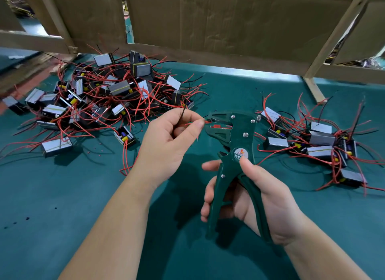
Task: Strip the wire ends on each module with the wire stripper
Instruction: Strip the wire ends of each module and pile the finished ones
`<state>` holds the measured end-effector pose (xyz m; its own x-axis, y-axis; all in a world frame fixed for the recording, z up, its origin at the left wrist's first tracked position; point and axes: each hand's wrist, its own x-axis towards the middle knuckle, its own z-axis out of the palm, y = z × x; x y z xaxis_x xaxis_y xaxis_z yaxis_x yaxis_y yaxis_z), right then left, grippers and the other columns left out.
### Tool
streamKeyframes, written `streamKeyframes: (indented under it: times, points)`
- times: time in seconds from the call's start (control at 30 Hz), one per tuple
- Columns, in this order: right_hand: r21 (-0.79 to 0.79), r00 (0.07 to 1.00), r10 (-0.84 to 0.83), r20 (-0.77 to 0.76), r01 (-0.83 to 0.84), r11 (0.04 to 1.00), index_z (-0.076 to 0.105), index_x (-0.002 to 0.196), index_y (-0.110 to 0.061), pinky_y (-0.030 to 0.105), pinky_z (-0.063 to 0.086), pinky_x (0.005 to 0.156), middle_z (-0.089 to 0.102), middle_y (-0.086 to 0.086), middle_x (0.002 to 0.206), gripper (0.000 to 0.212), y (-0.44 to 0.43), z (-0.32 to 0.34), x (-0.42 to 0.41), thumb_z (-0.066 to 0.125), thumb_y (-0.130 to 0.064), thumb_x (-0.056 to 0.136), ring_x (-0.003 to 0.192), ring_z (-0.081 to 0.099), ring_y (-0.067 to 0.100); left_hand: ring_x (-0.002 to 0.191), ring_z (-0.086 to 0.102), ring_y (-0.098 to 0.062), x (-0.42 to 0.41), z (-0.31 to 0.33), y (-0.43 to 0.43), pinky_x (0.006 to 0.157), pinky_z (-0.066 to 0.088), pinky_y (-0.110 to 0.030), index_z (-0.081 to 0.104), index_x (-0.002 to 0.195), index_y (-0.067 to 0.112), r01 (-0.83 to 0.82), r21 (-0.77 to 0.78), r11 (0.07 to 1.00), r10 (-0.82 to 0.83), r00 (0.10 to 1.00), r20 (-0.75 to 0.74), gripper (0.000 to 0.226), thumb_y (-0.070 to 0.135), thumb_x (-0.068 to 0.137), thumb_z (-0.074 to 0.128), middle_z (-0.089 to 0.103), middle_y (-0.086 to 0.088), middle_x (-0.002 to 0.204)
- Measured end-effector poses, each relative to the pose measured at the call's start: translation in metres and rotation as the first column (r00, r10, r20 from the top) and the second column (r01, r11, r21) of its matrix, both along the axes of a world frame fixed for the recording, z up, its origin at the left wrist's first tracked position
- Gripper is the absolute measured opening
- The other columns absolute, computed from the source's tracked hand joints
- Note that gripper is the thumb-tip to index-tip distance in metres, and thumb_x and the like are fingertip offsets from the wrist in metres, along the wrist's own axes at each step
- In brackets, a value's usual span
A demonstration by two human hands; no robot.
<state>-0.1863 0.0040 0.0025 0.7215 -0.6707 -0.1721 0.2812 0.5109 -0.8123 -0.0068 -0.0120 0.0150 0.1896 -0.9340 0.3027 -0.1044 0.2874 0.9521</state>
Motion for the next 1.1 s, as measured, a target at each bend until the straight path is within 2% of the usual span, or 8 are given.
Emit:
streamKeyframes:
  times: [0.17, 0.4, 0.57, 0.67, 0.8, 0.87, 0.93, 1.1]
  points:
    - [-0.021, 1.000, -0.007, -0.007, 0.007, 1.000, 0.065, 0.098, -0.003, 0.053, 0.052, 0.070, 0.060, 0.025, 0.080, 0.058, -0.001, 0.001, -0.001, 0.075, -0.053, 0.071, 0.071, 0.061, 0.040, 0.061, 0.033, -0.023, 0.000, -0.001, 0.000, 0.059, 0.032, -0.034, 0.065, 0.081, 0.027, 0.009, 0.003, 1.000, -0.009, 1.000, 0.012, 0.004, 0.029, 0.083, 0.063, 0.045, -0.012, 0.067]
    - [-0.026, 0.999, 0.001, -0.036, -0.002, 1.000, 0.063, 0.091, -0.003, 0.050, 0.052, 0.066, 0.060, 0.025, 0.076, 0.053, -0.001, 0.003, 0.000, 0.073, -0.052, 0.073, 0.066, 0.061, 0.037, 0.058, 0.033, -0.037, 0.000, 0.000, 0.001, 0.057, 0.031, -0.033, 0.066, 0.083, 0.025, 0.000, -0.019, 1.000, 0.001, 0.999, 0.049, 0.005, 0.029, 0.084, 0.063, 0.046, -0.029, 0.065]
    - [-0.006, 0.998, -0.011, -0.064, 0.011, 1.000, 0.064, 0.087, -0.005, 0.049, 0.053, 0.063, 0.059, 0.024, 0.072, 0.054, -0.002, 0.005, -0.001, 0.075, -0.054, 0.068, 0.062, 0.061, 0.036, 0.057, 0.031, -0.023, 0.001, -0.001, 0.002, 0.053, 0.029, -0.031, 0.066, 0.083, 0.025, 0.010, -0.023, 1.000, -0.009, 0.998, 0.068, 0.004, 0.028, 0.085, 0.063, 0.045, -0.008, 0.062]
    - [0.011, 0.992, -0.042, -0.115, 0.044, 0.999, 0.063, 0.080, -0.008, 0.046, 0.053, 0.059, 0.058, 0.021, 0.067, 0.046, 0.001, 0.007, 0.001, 0.069, -0.053, 0.071, 0.057, 0.059, 0.035, 0.058, 0.039, -0.015, -0.001, 0.000, 0.003, 0.054, 0.038, -0.037, 0.066, 0.085, 0.024, -0.006, -0.027, 1.000, 0.009, 0.994, 0.105, 0.006, 0.027, 0.086, 0.061, 0.050, 0.000, 0.064]
    - [0.087, 0.953, -0.240, -0.185, 0.259, 0.962, 0.055, 0.061, -0.013, 0.032, 0.045, 0.044, 0.045, 0.011, 0.051, 0.036, 0.001, 0.008, 0.009, 0.068, -0.046, 0.070, 0.038, 0.044, 0.024, 0.064, 0.055, 0.000, 0.001, -0.002, 0.002, 0.063, 0.043, -0.012, 0.059, 0.105, 0.028, 0.053, 0.048, 0.997, -0.058, 0.992, 0.110, 0.016, 0.022, 0.100, 0.045, 0.056, 0.007, 0.072]
    - [0.132, 0.944, -0.271, -0.188, 0.298, 0.945, 0.055, 0.060, -0.013, 0.031, 0.044, 0.042, 0.044, 0.010, 0.051, 0.039, -0.001, 0.010, 0.010, 0.063, -0.051, 0.064, 0.037, 0.042, 0.024, 0.061, 0.053, 0.006, 0.002, -0.005, 0.001, 0.062, 0.040, -0.010, 0.061, 0.104, 0.031, 0.062, 0.142, 0.988, -0.099, 0.959, 0.265, 0.023, 0.018, 0.102, 0.042, 0.060, 0.008, 0.070]
    - [0.160, 0.958, -0.250, -0.139, 0.271, 0.949, 0.059, 0.065, -0.012, 0.035, 0.049, 0.046, 0.050, 0.012, 0.056, 0.041, -0.003, 0.011, 0.008, 0.057, -0.053, 0.065, 0.043, 0.050, 0.026, 0.059, 0.051, 0.006, 0.001, -0.007, 0.000, 0.060, 0.038, -0.008, 0.064, 0.102, 0.032, 0.069, 0.203, 0.977, -0.143, 0.915, 0.378, 0.024, 0.018, 0.100, 0.045, 0.061, 0.011, 0.065]
    - [0.145, 0.969, -0.243, 0.039, 0.235, 0.961, 0.066, 0.083, -0.005, 0.049, 0.056, 0.065, 0.061, 0.020, 0.075, 0.041, -0.008, 0.007, 0.002, 0.052, -0.043, 0.076, 0.067, 0.064, 0.038, 0.054, 0.051, 0.007, 0.003, -0.008, 0.000, 0.054, 0.035, -0.006, 0.070, 0.091, 0.028, 0.075, 0.223, 0.972, -0.156, 0.914, 0.373, 0.022, 0.017, 0.097, 0.052, 0.056, 0.021, 0.057]
